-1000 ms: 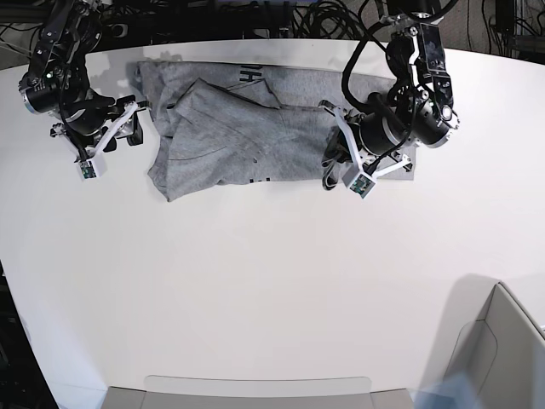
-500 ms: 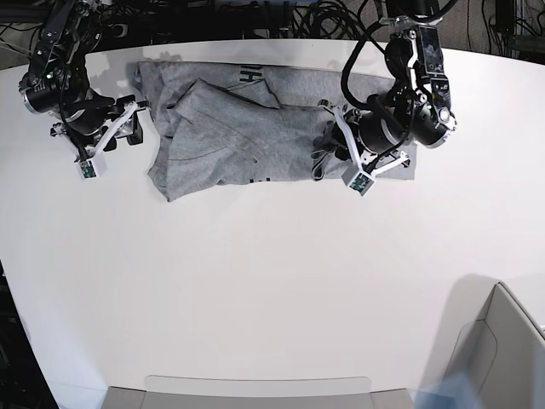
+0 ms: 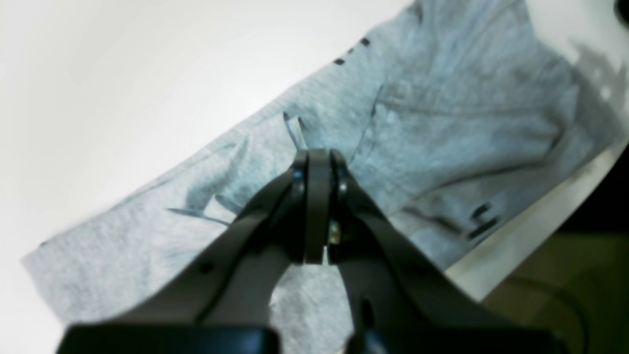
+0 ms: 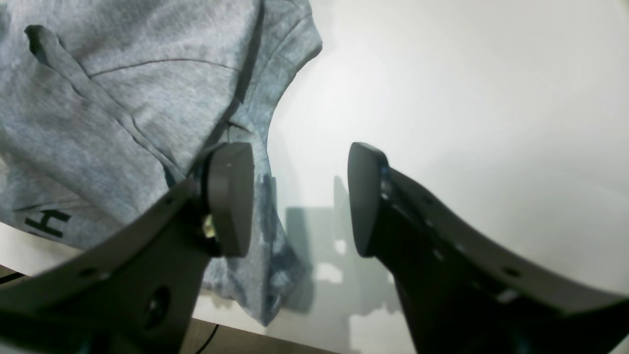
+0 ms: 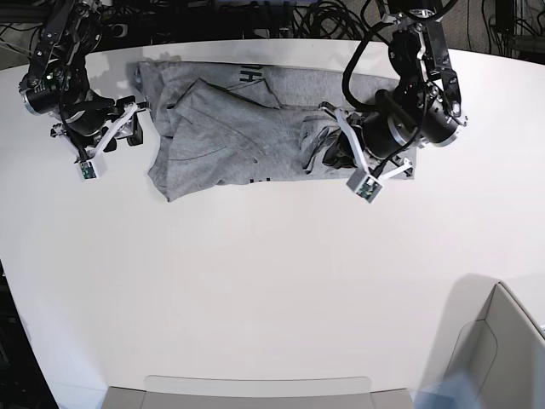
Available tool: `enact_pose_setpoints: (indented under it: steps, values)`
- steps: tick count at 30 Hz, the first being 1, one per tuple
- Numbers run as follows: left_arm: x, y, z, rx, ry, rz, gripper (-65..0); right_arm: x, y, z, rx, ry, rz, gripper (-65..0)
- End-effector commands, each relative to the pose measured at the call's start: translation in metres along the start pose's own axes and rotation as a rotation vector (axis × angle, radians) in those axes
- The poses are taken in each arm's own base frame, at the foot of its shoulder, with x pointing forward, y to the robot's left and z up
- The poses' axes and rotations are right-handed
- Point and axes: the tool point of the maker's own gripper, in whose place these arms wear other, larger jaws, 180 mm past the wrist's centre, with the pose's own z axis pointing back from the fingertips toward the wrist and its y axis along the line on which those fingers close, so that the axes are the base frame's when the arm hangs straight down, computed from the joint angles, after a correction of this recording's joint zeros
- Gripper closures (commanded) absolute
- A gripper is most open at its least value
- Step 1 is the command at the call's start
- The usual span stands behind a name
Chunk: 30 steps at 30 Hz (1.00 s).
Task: Fold the T-shirt properly
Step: 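Grasp the strip's end with the left gripper and fold it toward the right gripper, then press the folded end flat with the left gripper and release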
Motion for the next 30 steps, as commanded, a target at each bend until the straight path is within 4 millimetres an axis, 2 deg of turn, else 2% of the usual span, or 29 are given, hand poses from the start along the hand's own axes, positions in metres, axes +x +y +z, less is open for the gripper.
enact_pose_setpoints:
  steps: [1, 6, 8, 10, 13, 15, 26, 28, 30]
  values:
    - [0.011, 0.014, 0.010, 0.036, -0.053, 0.011, 0.0, 0.010, -0.001, 0.004, -0.002, -0.035, 0.016, -30.5]
    - [-0.014, 0.085, 0.047, 0.233, -0.081, 0.200, 0.0, 0.009, -0.001, 0.004, -0.002, -0.034, 0.015, -30.5]
    - [-0.026, 0.098, 0.051, 0.260, -0.074, 0.254, 0.0, 0.009, -0.001, 0.004, -0.002, -0.034, 0.015, -30.5]
    - [-0.037, 0.104, 0.046, 0.250, -0.036, 0.268, 0.0, 0.012, -0.001, 0.004, -0.002, -0.041, 0.017, -30.5]
    - [-0.059, 0.098, 0.022, 0.171, 0.059, 0.289, 0.0, 0.014, -0.001, 0.004, -0.002, -0.045, 0.018, -30.5]
    - [-0.067, 0.098, 0.015, 0.153, 0.079, 0.303, 0.0, 0.015, -0.001, 0.004, -0.003, -0.047, 0.018, -30.5]
    - [-0.073, 0.092, 0.015, 0.140, 0.096, 0.309, 0.0, 0.014, -0.001, 0.004, -0.002, -0.045, 0.018, -30.5]
    - [-0.072, 0.087, 0.018, 0.128, 0.082, 0.305, 0.0, 0.014, -0.001, 0.004, -0.002, -0.045, 0.018, -30.5]
    - [-0.064, 0.073, 0.018, 0.082, 0.055, 0.281, 0.0, 0.014, -0.001, 0.004, -0.002, -0.045, 0.018, -30.5]
